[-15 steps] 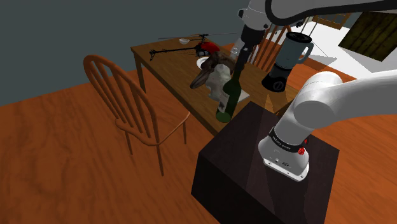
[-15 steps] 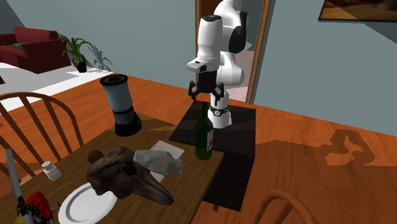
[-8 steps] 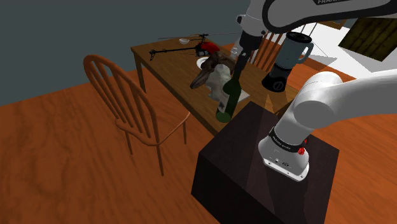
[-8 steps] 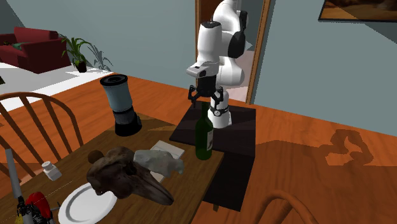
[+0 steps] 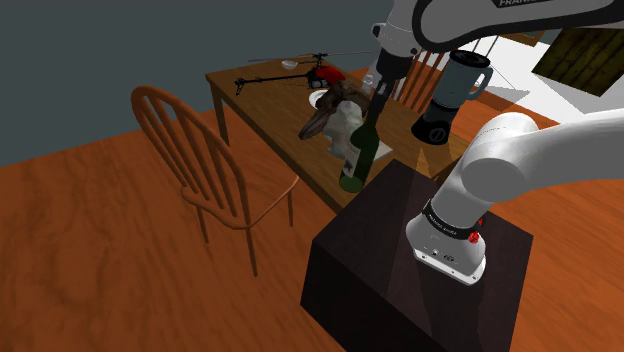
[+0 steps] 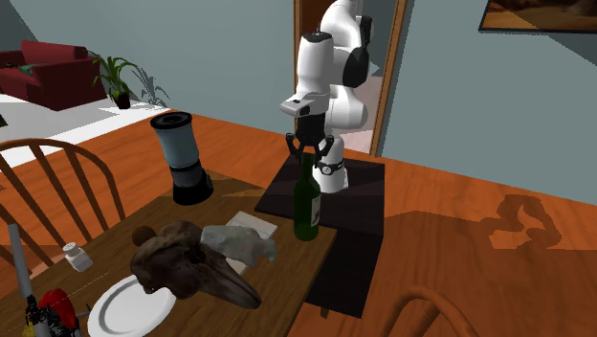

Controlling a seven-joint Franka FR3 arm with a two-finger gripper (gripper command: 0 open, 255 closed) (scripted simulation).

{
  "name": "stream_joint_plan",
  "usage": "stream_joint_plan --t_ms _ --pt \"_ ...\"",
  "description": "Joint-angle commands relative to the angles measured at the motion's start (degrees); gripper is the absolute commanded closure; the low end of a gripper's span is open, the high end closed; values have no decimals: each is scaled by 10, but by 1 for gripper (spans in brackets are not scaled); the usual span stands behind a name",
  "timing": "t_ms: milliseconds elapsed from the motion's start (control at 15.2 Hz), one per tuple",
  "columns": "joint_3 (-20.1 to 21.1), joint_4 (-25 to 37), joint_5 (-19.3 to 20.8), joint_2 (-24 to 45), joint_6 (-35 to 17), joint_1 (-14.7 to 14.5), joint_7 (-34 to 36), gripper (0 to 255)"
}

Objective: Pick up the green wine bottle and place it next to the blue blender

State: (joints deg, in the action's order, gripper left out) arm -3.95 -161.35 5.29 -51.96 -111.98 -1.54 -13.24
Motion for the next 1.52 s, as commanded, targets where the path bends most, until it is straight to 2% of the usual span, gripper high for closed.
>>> stream_joint_plan --t_ms 0,264,1452 --pt "0 0 0 0 0 0 0 255" --pt "0 0 0 0 0 0 0 255" --pt "7 138 -9 -2 139 -4 -5 255"
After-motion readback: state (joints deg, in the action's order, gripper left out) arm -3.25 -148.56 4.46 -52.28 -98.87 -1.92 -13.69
